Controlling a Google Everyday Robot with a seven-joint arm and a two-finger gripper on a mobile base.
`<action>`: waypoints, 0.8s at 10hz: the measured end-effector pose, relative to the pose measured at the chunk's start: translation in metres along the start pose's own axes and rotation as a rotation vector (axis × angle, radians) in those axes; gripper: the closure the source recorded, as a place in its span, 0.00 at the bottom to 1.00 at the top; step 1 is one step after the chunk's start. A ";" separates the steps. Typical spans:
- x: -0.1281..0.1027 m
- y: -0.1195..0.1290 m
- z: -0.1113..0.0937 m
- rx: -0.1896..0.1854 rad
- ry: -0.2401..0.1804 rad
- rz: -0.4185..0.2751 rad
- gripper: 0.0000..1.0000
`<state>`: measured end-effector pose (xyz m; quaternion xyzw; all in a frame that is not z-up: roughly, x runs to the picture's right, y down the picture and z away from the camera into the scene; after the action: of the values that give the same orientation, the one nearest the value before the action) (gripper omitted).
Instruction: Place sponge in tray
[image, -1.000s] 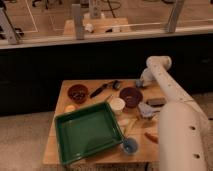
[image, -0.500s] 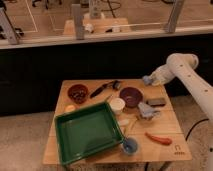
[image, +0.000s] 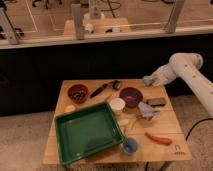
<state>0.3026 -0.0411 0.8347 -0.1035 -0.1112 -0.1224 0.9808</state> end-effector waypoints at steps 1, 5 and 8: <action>0.000 0.000 0.000 0.001 0.000 0.000 1.00; -0.021 0.008 -0.008 0.033 -0.028 -0.083 1.00; -0.066 0.042 -0.041 0.102 -0.101 -0.269 1.00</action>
<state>0.2596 0.0037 0.7726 -0.0440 -0.1793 -0.2415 0.9527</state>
